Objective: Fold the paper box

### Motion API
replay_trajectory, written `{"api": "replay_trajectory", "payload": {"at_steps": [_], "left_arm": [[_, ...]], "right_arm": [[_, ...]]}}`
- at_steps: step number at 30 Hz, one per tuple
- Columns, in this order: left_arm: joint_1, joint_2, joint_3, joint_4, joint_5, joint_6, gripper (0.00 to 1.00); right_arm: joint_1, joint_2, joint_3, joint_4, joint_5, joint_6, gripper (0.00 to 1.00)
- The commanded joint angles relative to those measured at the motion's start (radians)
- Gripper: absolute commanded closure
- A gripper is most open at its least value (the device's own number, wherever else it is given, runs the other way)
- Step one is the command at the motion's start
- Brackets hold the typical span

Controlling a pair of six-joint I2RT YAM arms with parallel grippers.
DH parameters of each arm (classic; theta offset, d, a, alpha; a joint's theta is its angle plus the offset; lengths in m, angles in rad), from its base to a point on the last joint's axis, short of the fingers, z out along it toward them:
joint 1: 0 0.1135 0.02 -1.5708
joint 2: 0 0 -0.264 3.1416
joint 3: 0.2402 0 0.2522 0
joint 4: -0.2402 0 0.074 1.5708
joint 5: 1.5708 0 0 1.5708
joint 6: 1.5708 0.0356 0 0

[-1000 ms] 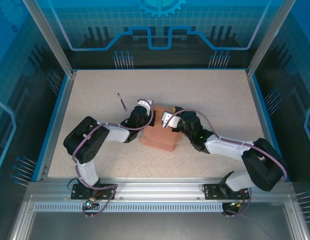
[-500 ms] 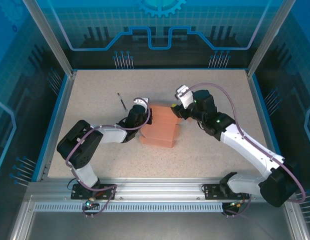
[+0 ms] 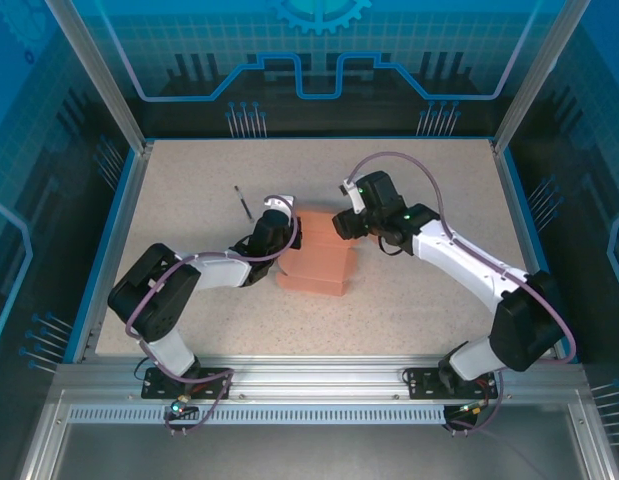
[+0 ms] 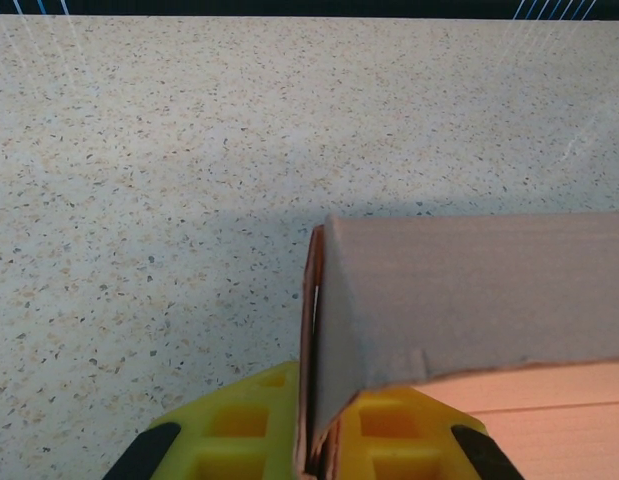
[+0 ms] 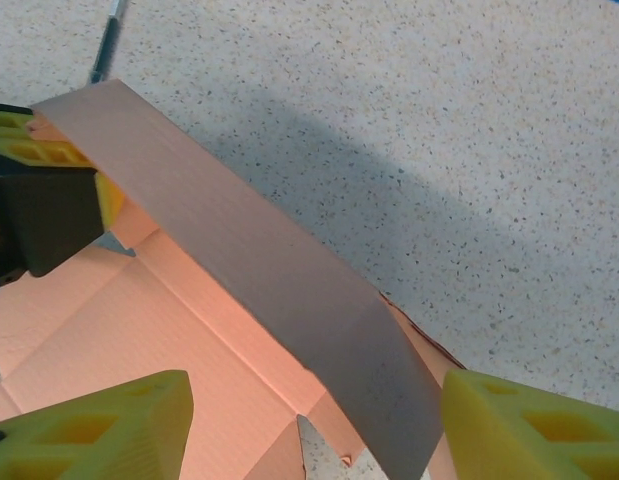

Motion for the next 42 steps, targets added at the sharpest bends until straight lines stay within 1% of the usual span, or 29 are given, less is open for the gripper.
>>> {"api": "replay_trajectory", "payload": {"at_steps": [1, 8, 13, 23, 27, 33, 37, 42], "left_arm": [[0.004, -0.034, -0.014, -0.001, -0.019, -0.024, 0.97], [0.003, -0.035, -0.011, -0.004, -0.019, -0.027, 0.97], [0.001, -0.038, -0.009, -0.01, -0.021, -0.024, 0.97], [-0.005, -0.043, -0.013, -0.015, -0.027, -0.022, 0.97], [-0.006, -0.041, -0.013, -0.015, -0.031, -0.02, 0.96], [-0.005, -0.04, -0.014, -0.012, -0.046, -0.018, 0.96], [-0.005, -0.04, -0.016, -0.013, -0.055, -0.018, 0.97], [-0.005, -0.041, -0.014, -0.013, -0.058, -0.02, 0.96]], "right_arm": [[0.005, 0.03, 0.036, -0.037, 0.008, 0.06, 0.33], [0.007, 0.056, 0.022, -0.012, -0.032, 0.12, 0.36], [0.009, 0.069, -0.001, 0.047, -0.088, 0.17, 0.4], [0.003, 0.126, 0.01, 0.142, -0.152, 0.239, 0.45], [-0.01, 0.115, -0.021, 0.189, -0.17, 0.276, 0.47], [-0.046, 0.069, -0.108, 0.29, -0.246, 0.369, 0.51], [-0.049, 0.028, -0.132, 0.278, -0.215, 0.363, 0.49], [-0.046, -0.019, -0.172, 0.231, -0.149, 0.33, 0.43]]}}
